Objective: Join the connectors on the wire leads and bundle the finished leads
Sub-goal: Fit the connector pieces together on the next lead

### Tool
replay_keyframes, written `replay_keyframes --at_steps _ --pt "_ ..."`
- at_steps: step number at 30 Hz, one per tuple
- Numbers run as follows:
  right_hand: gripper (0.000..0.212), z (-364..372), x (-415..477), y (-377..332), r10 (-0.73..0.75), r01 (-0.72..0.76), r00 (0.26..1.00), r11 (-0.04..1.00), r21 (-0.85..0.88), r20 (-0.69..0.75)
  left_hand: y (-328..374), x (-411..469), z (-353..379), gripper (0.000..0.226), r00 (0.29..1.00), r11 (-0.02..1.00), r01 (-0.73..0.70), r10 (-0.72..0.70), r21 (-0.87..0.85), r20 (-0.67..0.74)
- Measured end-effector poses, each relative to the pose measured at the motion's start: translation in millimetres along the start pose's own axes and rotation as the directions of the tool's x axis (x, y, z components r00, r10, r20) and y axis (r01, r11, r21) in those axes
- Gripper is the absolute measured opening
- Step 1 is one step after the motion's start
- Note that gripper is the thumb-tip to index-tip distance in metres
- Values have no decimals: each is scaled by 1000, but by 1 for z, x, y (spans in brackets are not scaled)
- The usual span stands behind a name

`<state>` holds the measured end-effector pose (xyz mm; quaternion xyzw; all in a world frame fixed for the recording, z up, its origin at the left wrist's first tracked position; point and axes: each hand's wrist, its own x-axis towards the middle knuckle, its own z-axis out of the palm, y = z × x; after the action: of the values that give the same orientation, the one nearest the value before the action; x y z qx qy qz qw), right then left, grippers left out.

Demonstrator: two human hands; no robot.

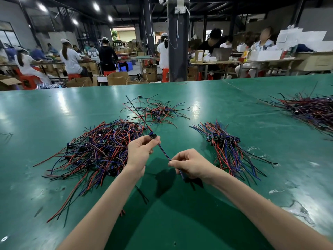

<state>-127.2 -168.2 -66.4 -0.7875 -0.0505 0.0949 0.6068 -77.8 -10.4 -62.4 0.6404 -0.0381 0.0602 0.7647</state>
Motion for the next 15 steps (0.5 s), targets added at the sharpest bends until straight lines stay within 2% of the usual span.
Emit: replay_keyframes --at_steps 6,15 --pt "14 3 1 6 -88 88 996 994 -64 -2 -2 4 -6 10 1000 999 13 -13 -31 -12" --pt "13 4 1 6 -89 86 996 987 -137 -16 -4 9 -10 12 999 999 20 -21 -43 -23"
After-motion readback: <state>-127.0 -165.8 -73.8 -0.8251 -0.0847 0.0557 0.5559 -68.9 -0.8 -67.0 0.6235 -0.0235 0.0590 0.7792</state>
